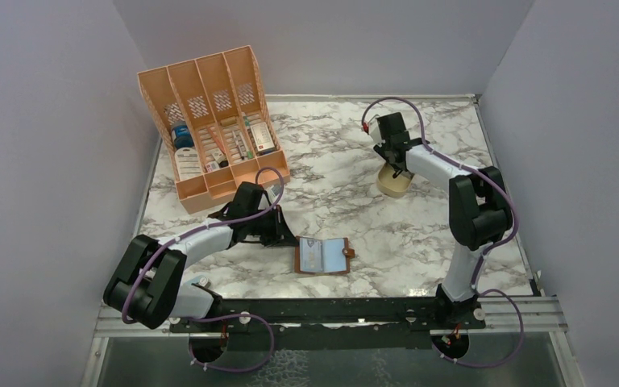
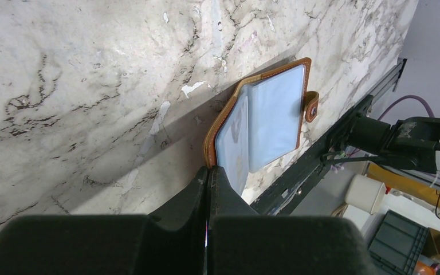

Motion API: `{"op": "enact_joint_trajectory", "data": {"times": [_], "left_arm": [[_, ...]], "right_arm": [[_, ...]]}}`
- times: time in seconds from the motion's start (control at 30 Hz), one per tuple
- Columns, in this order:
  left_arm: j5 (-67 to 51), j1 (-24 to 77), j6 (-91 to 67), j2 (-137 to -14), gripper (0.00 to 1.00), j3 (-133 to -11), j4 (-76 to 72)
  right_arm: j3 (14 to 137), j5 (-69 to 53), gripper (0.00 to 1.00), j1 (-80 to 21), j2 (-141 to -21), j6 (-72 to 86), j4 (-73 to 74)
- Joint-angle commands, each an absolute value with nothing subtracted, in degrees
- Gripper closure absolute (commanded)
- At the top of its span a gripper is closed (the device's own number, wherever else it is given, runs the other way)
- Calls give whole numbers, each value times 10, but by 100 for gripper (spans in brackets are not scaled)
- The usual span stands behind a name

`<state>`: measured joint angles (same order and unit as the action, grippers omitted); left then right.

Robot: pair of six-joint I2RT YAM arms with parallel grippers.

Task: Put the credit cards into the card holder
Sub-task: Pick up the credit card from the storage box.

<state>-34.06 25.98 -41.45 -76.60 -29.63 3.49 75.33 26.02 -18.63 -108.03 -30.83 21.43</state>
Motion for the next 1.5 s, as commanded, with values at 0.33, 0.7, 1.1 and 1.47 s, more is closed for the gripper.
{"op": "enact_joint_trajectory", "data": {"times": [0.33,0.7,1.1,1.47], "left_arm": [[-356,261,-412,-747,100,-296,24],[-355,262,-413,-745,100,-295,25],[-353,261,-413,-741,100,-294,27],[-354,262,-412,-740,100,-294,26]], "right_arm": [[763,291,73,-182,-1081,-309,186],[767,258,88,-182,-1074,-301,197],[774,237,55,-181,-1081,-292,218],[774,270,54,-182,-1110,-312,192]]}}
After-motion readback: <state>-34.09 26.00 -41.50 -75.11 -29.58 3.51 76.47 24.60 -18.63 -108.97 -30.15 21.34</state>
